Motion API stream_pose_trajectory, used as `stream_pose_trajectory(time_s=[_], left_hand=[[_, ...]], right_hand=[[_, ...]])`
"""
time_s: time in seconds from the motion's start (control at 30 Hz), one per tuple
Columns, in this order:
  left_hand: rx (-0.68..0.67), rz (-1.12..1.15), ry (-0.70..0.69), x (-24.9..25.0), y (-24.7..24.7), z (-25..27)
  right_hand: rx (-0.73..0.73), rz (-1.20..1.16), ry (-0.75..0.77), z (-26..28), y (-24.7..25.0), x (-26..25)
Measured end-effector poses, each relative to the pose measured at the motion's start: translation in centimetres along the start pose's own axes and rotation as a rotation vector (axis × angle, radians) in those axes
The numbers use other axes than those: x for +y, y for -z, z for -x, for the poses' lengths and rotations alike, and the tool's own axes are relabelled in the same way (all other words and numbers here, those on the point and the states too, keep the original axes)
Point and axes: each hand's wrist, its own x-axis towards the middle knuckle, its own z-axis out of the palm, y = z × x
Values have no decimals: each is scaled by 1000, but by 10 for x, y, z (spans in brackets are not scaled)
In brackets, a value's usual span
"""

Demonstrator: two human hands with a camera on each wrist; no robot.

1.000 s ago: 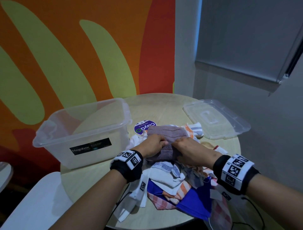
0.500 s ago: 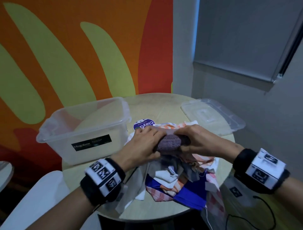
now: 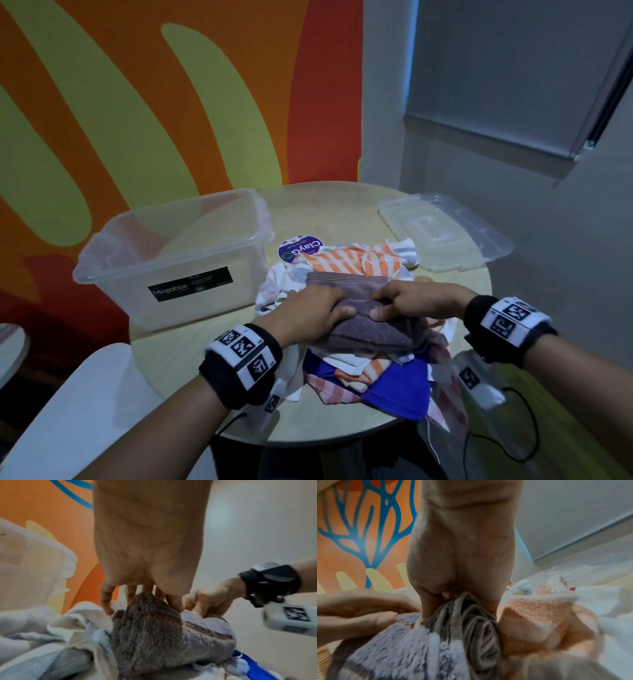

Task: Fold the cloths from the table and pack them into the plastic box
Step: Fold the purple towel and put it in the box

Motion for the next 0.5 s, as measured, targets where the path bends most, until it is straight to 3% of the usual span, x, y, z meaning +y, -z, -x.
stream_pose_trajectory(time_s=[0.1,0.23,0.3,0.43,0.5], left_hand=[[44,-146,-30,12,1,7],[27,-144,-21,10,-8,5],[34,-26,16,2,-12,-6],[33,147,112,-15,-16,-27],[43,216,130,-21,-17,-36]], right_hand=[[-122,-78,-53,-5,10,-13],[-207,-108,-101,-22,18,-15],[-100,-43,-80,-27,16,-14],[282,354,169,-18,3,-19],[284,466,225,-7,-7,-17]])
